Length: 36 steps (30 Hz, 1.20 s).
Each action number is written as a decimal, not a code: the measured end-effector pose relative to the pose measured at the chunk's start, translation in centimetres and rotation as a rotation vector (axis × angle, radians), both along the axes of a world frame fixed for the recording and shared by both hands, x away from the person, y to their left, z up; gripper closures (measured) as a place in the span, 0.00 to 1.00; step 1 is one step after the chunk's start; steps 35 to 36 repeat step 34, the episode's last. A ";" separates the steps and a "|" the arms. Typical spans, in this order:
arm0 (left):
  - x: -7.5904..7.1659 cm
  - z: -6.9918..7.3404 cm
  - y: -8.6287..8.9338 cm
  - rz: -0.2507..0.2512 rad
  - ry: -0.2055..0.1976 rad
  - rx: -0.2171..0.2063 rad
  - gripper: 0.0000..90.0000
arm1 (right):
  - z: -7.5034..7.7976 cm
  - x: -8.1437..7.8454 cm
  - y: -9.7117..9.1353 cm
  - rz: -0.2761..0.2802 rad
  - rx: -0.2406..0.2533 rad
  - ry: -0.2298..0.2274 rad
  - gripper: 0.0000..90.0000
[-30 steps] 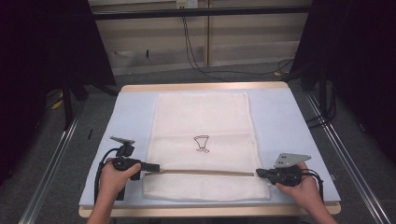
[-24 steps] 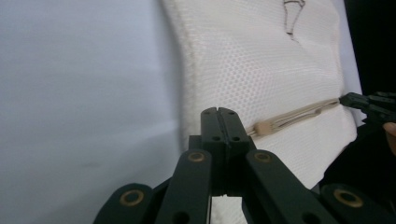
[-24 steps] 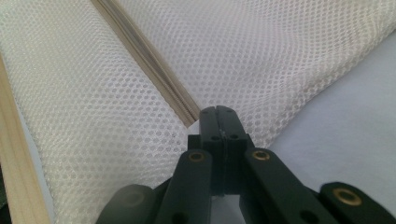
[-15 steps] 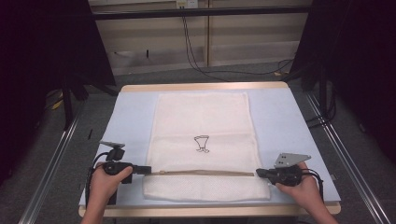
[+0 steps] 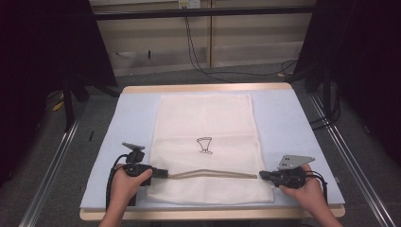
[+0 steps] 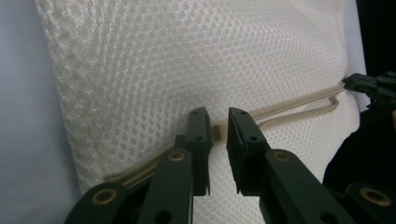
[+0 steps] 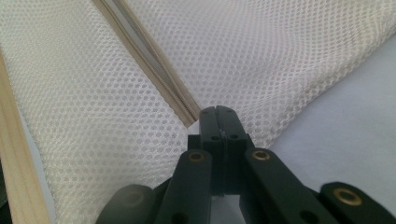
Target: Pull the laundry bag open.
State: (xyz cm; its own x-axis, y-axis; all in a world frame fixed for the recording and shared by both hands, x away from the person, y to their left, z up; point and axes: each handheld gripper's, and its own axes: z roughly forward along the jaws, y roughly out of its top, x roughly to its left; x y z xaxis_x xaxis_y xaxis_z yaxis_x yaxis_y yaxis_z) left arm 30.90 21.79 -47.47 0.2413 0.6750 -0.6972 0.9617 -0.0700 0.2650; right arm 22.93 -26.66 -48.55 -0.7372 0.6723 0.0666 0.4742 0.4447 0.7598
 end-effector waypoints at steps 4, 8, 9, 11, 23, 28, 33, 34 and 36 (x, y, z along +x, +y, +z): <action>-0.1 0.4 0.4 0.043 0.016 0.050 0.80 | 0.0 0.0 0.0 0.006 -0.008 -0.006 1.00; -0.2 0.0 -1.0 0.016 0.017 0.024 0.81 | 0.0 0.0 0.0 0.003 -0.010 -0.006 1.00; -0.2 0.1 -1.4 0.002 0.014 0.025 0.82 | 0.0 0.0 0.1 0.005 -0.009 -0.007 1.00; -0.1 0.1 -2.0 -0.019 0.013 0.065 0.95 | 0.0 0.0 0.1 0.005 -0.010 -0.008 1.00; -0.9 1.4 7.5 0.110 0.057 -0.014 0.97 | 0.0 0.1 0.0 0.011 -0.002 -0.003 1.00; -0.5 2.2 6.1 0.108 -0.175 0.046 0.55 | 0.3 0.1 0.1 0.015 -0.006 -0.010 0.99; 0.2 2.2 5.8 0.146 -0.379 0.177 0.45 | 1.0 0.7 -1.8 -0.124 0.029 -0.057 0.54; 0.3 2.1 5.8 0.161 -0.440 0.219 0.37 | 1.0 0.8 -2.1 -0.162 0.033 -0.058 0.48; 0.3 2.1 5.8 0.161 -0.440 0.219 0.37 | 1.0 0.8 -2.1 -0.162 0.033 -0.058 0.48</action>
